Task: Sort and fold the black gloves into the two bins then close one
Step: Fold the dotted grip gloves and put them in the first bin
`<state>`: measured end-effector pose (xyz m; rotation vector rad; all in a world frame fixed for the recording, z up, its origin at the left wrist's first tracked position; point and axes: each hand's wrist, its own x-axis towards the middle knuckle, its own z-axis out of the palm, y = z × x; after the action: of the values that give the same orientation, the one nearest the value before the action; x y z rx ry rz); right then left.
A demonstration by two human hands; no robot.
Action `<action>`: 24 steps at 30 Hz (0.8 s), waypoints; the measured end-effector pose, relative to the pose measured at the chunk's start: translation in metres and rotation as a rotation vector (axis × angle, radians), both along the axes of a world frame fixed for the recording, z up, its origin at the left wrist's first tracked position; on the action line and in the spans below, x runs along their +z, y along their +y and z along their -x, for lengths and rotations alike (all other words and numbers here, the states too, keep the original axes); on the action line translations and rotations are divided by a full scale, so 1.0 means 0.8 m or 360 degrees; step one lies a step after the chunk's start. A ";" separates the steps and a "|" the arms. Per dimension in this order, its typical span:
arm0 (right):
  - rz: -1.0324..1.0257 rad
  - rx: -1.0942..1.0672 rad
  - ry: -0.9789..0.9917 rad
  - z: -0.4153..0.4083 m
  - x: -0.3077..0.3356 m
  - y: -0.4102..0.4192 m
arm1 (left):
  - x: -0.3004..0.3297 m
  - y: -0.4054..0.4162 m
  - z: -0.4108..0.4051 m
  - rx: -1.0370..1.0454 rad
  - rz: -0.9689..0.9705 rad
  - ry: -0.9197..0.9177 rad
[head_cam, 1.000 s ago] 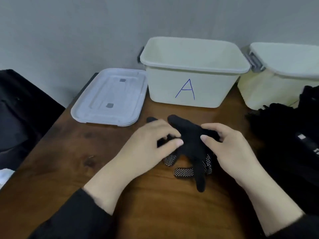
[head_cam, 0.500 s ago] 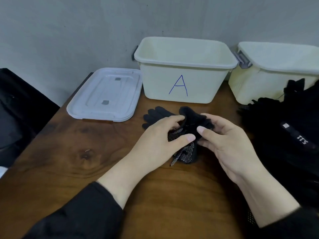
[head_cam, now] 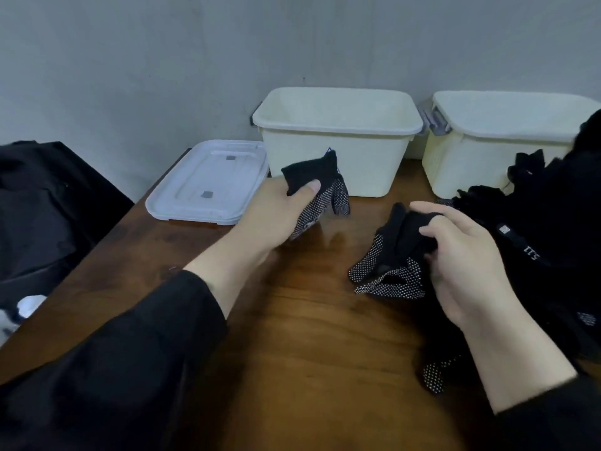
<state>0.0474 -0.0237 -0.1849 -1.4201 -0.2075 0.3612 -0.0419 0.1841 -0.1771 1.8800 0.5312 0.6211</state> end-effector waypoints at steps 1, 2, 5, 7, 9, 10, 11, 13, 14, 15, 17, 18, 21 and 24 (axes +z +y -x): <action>-0.0024 -0.0032 0.0030 -0.003 0.000 -0.003 | 0.014 0.004 -0.003 0.0033 -0.0024 -0.0043; -0.0037 -0.0058 0.0063 -0.006 -0.001 -0.006 | 0.030 0.007 -0.005 0.0062 -0.0076 -0.0109; -0.0109 -0.0083 0.0163 -0.012 -0.006 -0.009 | 0.060 0.021 -0.012 -0.0057 -0.0328 -0.0252; -0.0151 -0.0081 0.0181 -0.013 -0.005 -0.009 | 0.056 0.022 -0.004 -0.0335 -0.0592 -0.0101; -0.0140 -0.0086 0.0146 -0.012 -0.002 -0.009 | 0.030 0.026 0.011 -0.0636 -0.1073 0.0244; -0.0132 -0.0089 0.0129 -0.012 -0.002 -0.009 | 0.014 0.030 0.021 -0.0797 -0.1254 0.0506; -0.0120 -0.0089 0.0110 -0.012 -0.001 -0.009 | -0.001 0.033 0.033 -0.0916 -0.1292 0.0812; -0.0094 -0.0087 0.0058 -0.012 0.000 -0.009 | -0.024 0.033 0.056 -0.0991 -0.1059 0.1155; -0.0080 -0.0090 0.0028 -0.011 0.001 -0.010 | -0.031 0.030 0.065 -0.0982 -0.0924 0.1122; -0.0075 -0.0090 0.0006 -0.009 0.003 -0.009 | -0.037 0.026 0.070 -0.0927 -0.0816 0.1005; -0.0096 -0.0064 -0.0014 -0.005 0.006 -0.008 | -0.044 0.012 0.072 -0.0721 -0.0755 0.0702; -0.0113 -0.0042 -0.0019 -0.003 0.007 -0.008 | -0.043 0.004 0.069 -0.0615 -0.0794 0.0584; -0.0186 0.0032 -0.0024 0.003 0.012 -0.006 | -0.035 -0.023 0.057 -0.0265 -0.0646 0.0197; -0.0232 0.0036 -0.0097 0.007 0.011 -0.003 | -0.022 -0.056 0.042 -0.0250 -0.0258 -0.0029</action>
<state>0.0414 -0.0265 -0.1759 -1.2866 -0.2939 0.3151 -0.0754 0.1395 -0.1950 2.0440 0.3252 0.5912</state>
